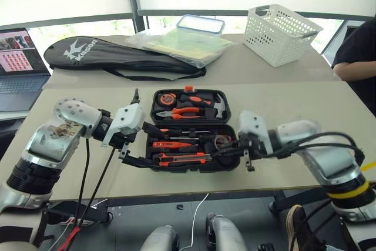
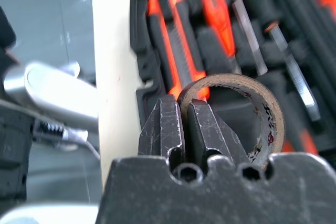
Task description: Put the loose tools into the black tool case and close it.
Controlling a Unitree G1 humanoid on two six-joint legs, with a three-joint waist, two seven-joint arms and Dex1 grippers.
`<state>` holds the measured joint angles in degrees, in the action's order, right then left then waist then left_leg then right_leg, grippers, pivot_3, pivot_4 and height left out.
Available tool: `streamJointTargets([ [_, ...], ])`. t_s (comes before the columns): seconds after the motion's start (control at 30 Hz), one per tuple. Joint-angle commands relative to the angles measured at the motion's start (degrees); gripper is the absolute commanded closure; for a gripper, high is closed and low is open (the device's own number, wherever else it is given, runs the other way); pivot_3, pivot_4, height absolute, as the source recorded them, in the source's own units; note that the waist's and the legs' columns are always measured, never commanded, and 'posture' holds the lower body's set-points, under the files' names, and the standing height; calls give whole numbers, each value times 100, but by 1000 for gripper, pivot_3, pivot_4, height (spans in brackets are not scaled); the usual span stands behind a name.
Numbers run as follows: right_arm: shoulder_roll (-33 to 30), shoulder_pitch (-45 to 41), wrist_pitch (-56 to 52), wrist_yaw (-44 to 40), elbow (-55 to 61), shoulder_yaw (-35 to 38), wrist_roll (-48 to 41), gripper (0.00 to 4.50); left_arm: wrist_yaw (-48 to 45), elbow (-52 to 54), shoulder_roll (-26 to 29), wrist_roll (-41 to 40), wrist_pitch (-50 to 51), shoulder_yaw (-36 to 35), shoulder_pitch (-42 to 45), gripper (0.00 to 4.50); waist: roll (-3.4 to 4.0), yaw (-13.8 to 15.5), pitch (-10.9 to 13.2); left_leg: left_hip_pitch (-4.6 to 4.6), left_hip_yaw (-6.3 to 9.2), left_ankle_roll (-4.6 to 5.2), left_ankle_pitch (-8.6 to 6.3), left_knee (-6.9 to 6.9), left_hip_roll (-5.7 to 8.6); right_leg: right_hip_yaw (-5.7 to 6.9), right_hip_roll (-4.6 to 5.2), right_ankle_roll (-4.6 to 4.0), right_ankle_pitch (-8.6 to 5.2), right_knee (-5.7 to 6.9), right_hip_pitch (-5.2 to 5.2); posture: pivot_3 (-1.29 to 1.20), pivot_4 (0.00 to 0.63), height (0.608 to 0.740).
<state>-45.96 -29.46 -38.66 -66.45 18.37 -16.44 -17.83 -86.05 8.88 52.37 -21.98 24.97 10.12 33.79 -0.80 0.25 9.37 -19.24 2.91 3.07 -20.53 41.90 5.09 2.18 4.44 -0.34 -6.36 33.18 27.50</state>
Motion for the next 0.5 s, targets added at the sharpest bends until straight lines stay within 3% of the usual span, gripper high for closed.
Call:
streamJointTargets([
  [0.03,-107,53,1,-29,119,-33,51,4443,3,-18,-5,47,-121,-39,90,0,0,-4,0,0,0,-1,0,-1,-1,2,-1,-1,0,0,1,0,150,740],
  [0.1,-136,116,-106,-74,218,-51,-23,4443,8,-30,-14,69,-139,-44,83,0,0,-6,0,0,1,-2,1,-1,-2,3,-2,-2,-1,0,2,0,150,740],
  [0.4,-522,299,-60,-122,464,-305,255,1431,54,-153,-67,167,-212,-70,121,0,0,9,0,-1,-1,-1,0,0,-1,2,0,-1,-1,-1,1,0,150,740],
  [0.47,-521,254,-142,-165,514,-232,155,1012,62,-182,-69,184,-229,-69,128,0,0,10,0,0,-2,-1,1,1,-1,1,0,-1,0,-1,0,0,150,740],
  [0.5,-519,233,-178,-189,543,-190,101,1012,66,-194,-68,194,-235,-68,129,0,0,10,0,1,-2,-1,1,1,-1,1,0,-1,0,-1,0,0,150,740],
])
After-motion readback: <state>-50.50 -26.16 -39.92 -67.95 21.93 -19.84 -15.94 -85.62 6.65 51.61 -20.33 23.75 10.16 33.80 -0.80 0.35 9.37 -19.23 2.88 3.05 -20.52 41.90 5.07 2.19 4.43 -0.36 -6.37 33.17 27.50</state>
